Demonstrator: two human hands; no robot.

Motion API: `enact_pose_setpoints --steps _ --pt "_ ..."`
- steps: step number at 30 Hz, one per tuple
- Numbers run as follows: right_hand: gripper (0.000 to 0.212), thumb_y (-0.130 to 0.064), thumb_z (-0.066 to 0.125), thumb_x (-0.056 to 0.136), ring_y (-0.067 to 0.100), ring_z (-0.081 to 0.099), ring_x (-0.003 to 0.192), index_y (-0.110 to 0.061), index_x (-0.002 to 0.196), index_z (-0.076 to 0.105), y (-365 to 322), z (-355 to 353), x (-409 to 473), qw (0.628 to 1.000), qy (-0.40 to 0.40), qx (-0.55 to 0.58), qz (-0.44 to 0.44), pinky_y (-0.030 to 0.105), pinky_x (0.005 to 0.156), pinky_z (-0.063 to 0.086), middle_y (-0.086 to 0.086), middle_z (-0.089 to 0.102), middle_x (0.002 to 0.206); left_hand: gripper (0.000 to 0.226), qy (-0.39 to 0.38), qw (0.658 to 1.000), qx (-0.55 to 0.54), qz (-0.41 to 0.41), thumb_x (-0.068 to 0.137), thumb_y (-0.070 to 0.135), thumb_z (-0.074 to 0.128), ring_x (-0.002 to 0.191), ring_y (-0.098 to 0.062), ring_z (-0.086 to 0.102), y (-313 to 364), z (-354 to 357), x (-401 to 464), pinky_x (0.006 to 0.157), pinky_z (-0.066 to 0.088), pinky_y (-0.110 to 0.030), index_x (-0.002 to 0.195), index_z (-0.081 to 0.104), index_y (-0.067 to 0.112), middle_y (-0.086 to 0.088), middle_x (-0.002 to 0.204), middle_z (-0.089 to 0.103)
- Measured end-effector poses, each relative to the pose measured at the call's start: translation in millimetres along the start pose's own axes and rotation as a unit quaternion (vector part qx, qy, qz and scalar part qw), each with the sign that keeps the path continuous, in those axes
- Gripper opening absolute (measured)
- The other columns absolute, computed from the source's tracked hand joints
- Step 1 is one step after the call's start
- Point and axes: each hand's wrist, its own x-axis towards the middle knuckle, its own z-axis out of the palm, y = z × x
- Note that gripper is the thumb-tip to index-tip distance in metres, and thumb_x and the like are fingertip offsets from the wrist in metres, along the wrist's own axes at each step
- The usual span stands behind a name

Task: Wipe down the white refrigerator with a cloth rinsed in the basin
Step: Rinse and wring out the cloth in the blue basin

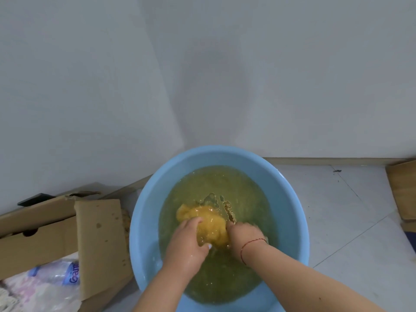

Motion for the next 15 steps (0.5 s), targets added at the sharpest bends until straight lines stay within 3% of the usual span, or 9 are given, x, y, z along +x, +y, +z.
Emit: enact_pose_setpoints --steps 3,5,7,10,12,15 --pt "0.037 -0.021 0.056 0.088 0.028 0.059 0.098 -0.016 0.124 0.048 0.0 -25.1 -12.3 0.995 -0.02 0.006 -0.101 0.038 0.086 0.053 0.008 0.06 0.108 0.085 -0.073 0.993 -0.025 0.087 0.076 0.024 0.081 0.141 -0.005 0.028 -2.9 4.2 8.9 0.116 0.024 -0.021 0.145 0.035 0.036 0.018 0.151 0.031" --pt "0.035 -0.026 0.06 0.085 0.027 0.058 0.097 -0.019 0.118 0.052 -1.7 -47.5 -26.6 0.988 0.005 0.015 -0.152 0.038 0.087 0.052 0.006 0.058 0.109 0.083 -0.097 0.985 -0.085 0.112 0.068 0.021 0.084 0.14 -0.001 0.029 0.3 5.1 11.7 0.113 0.021 -0.012 0.139 0.043 0.038 0.022 0.145 0.037" --pt "0.021 -0.025 0.064 0.08 0.024 0.057 0.092 -0.022 0.099 0.056 -1.3 -71.4 -40.3 0.976 0.048 0.065 -0.204 0.036 0.083 0.052 0.001 0.056 0.102 0.064 -0.092 0.972 -0.187 0.106 0.06 0.023 0.082 0.125 -0.003 0.05 6.9 3.0 11.2 0.101 0.036 -0.009 0.115 0.057 0.042 0.025 0.126 0.056" --pt "0.018 -0.013 0.066 0.068 0.015 0.058 0.08 -0.019 0.083 0.058 12.7 -102.5 -45.7 0.945 0.081 0.234 -0.212 0.032 0.069 0.053 -0.006 0.054 0.085 0.04 -0.05 0.962 -0.254 0.089 0.065 0.022 0.08 0.091 -0.01 0.066 20.7 -11.7 7.8 0.081 0.056 -0.032 0.099 0.065 0.034 0.012 0.094 0.071" --pt "0.028 -0.009 0.063 0.06 0.009 0.06 0.067 -0.016 0.086 0.063 28.5 -106.0 -36.3 0.886 0.074 0.422 -0.175 0.025 0.057 0.051 -0.006 0.06 0.076 0.032 -0.033 0.953 -0.291 0.075 0.072 0.017 0.078 0.081 -0.013 0.066 32.1 -24.6 8.4 0.066 0.056 -0.031 0.098 0.064 0.028 0.008 0.087 0.07" --pt "0.043 0.0 0.056 0.056 0.015 0.062 0.064 -0.008 0.098 0.062 44.9 -87.4 -19.9 0.715 0.021 0.687 -0.129 0.023 0.052 0.051 0.007 0.064 0.08 0.031 -0.003 0.926 -0.372 0.062 0.074 0.009 0.07 0.081 -0.013 0.065 52.5 -40.2 7.8 0.064 0.054 -0.021 0.1 0.063 0.024 0.005 0.085 0.069"
